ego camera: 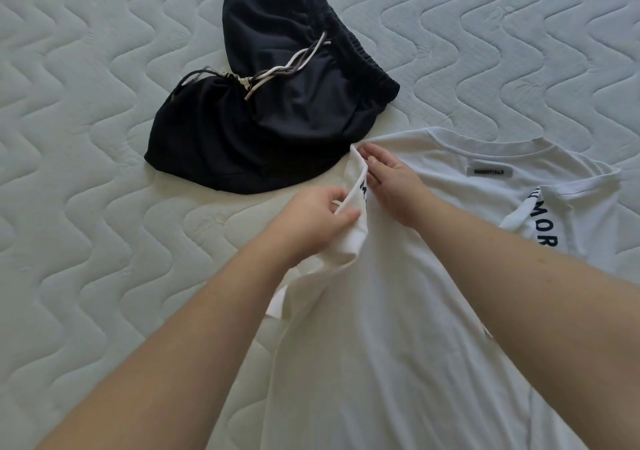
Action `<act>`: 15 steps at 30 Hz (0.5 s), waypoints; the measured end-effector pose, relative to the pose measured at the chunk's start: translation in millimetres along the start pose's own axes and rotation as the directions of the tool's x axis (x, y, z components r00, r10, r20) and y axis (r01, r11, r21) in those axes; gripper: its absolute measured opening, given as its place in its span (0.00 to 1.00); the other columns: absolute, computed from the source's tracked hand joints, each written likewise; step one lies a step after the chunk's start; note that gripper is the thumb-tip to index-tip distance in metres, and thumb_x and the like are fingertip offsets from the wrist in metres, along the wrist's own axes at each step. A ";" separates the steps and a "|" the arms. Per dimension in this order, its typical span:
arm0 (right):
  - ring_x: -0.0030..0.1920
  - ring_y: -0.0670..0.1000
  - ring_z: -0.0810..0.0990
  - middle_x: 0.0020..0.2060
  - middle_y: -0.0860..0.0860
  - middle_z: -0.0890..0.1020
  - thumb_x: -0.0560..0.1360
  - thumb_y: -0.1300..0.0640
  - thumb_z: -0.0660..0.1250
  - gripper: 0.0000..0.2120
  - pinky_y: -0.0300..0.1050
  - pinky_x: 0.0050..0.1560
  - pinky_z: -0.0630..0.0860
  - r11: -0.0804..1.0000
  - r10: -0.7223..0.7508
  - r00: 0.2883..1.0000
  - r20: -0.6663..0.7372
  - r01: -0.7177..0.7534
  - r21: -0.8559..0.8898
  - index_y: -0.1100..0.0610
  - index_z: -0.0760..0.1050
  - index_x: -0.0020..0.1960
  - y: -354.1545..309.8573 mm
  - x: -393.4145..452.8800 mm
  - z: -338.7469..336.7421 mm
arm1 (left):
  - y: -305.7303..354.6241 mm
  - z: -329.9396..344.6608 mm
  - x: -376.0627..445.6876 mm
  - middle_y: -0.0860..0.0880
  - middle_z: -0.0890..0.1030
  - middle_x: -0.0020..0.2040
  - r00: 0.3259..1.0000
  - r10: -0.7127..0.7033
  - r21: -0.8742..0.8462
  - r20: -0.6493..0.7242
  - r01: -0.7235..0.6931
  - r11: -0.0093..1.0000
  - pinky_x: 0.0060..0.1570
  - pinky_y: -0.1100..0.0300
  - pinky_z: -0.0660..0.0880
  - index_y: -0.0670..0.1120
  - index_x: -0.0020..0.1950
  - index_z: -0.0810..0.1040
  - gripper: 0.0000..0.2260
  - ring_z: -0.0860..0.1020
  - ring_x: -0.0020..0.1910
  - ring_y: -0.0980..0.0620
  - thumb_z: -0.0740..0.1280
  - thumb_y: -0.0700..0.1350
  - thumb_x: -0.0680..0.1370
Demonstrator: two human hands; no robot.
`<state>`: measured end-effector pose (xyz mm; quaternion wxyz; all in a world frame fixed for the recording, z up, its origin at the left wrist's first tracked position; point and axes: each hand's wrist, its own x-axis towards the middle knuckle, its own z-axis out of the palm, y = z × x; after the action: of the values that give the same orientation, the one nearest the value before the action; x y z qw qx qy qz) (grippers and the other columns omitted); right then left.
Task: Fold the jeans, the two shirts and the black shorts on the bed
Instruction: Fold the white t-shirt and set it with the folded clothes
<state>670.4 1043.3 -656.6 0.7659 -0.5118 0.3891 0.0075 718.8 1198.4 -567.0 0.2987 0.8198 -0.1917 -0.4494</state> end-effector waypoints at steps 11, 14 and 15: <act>0.47 0.55 0.83 0.48 0.55 0.84 0.72 0.36 0.68 0.25 0.52 0.50 0.81 0.781 0.245 0.964 -0.102 -0.259 -0.568 0.55 0.79 0.57 -8.5 -44.3 -49.5 | -14.5 26.4 5.3 0.58 0.82 0.53 0.983 0.112 -0.089 -0.147 -0.126 0.988 0.49 0.60 0.77 0.53 0.61 0.78 0.12 0.81 0.46 0.61 0.58 0.41 0.83; 0.45 0.54 0.81 0.45 0.53 0.83 0.74 0.47 0.71 0.15 0.47 0.47 0.79 0.528 0.121 0.979 -0.163 -0.202 -0.825 0.57 0.80 0.53 5.9 -60.3 -46.5 | -16.7 23.0 28.1 0.56 0.76 0.64 0.972 0.201 0.217 -0.119 -0.172 0.961 0.52 0.64 0.72 0.54 0.71 0.70 0.19 0.80 0.52 0.57 0.58 0.40 0.82; 0.46 0.54 0.81 0.45 0.53 0.83 0.74 0.49 0.71 0.14 0.47 0.47 0.79 0.505 0.122 0.977 -0.174 -0.212 -0.837 0.57 0.80 0.53 9.2 -65.9 -45.4 | -14.9 22.3 38.1 0.55 0.72 0.70 0.966 0.246 0.323 -0.079 -0.208 0.923 0.57 0.63 0.71 0.54 0.75 0.66 0.22 0.78 0.59 0.54 0.58 0.39 0.82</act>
<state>593.9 1037.3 -631.8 0.3951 -0.7798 0.4182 0.2467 720.3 1180.2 -609.9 0.2263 0.8538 -0.3362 -0.3267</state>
